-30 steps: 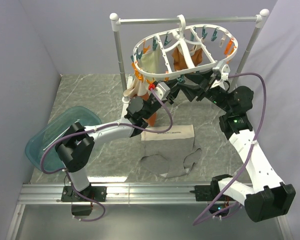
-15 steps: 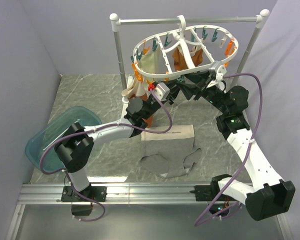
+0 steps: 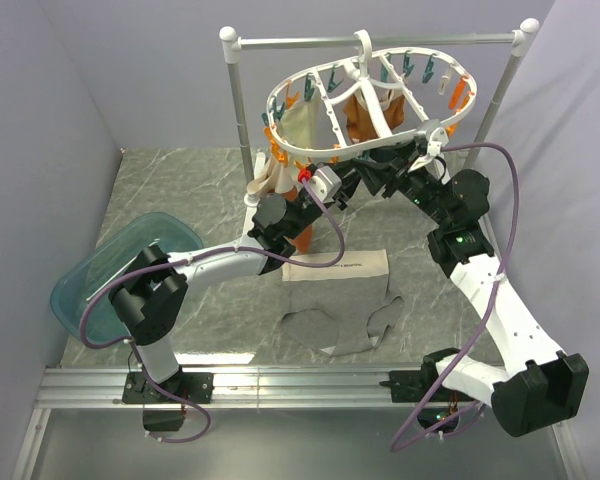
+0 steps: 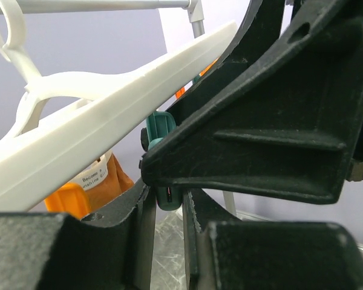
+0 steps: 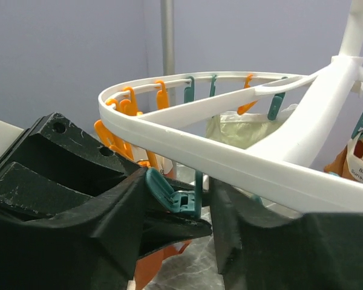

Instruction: Clip the underwear to the hanger

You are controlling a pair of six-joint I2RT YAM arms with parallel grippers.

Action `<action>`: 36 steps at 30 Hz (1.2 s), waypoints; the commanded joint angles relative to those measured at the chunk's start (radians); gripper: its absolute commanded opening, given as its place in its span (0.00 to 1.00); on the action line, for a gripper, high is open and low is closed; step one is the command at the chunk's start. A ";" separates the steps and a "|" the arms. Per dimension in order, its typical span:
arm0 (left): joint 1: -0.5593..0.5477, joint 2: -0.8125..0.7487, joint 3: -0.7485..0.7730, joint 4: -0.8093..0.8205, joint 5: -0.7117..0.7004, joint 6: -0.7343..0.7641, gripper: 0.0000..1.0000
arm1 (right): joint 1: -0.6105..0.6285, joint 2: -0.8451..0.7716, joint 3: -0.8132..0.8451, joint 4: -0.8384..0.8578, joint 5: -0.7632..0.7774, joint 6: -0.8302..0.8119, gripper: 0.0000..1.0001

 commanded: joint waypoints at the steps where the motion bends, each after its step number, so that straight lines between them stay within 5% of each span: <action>1: -0.020 -0.038 -0.004 0.009 0.095 0.010 0.00 | 0.007 0.009 0.049 0.044 0.049 0.008 0.45; 3: -0.020 -0.041 -0.006 0.001 0.095 0.005 0.00 | 0.007 0.008 0.057 0.043 0.057 0.011 0.39; 8: -0.020 -0.064 -0.021 -0.020 0.093 0.008 0.10 | 0.009 0.006 0.069 0.027 0.054 0.018 0.06; 10: -0.022 -0.079 -0.032 -0.034 0.096 0.008 0.22 | 0.007 0.005 0.075 0.017 0.046 0.022 0.00; 18: -0.009 -0.305 -0.148 -0.316 0.137 -0.031 0.51 | 0.007 0.005 0.096 -0.016 0.037 0.037 0.00; 27: 0.217 -0.610 -0.282 -0.948 0.371 -0.422 0.55 | 0.007 0.031 0.127 -0.051 0.038 0.060 0.00; 36: 0.331 -0.543 -0.444 -1.087 0.261 -0.851 0.50 | 0.006 0.066 0.170 -0.063 0.046 0.090 0.00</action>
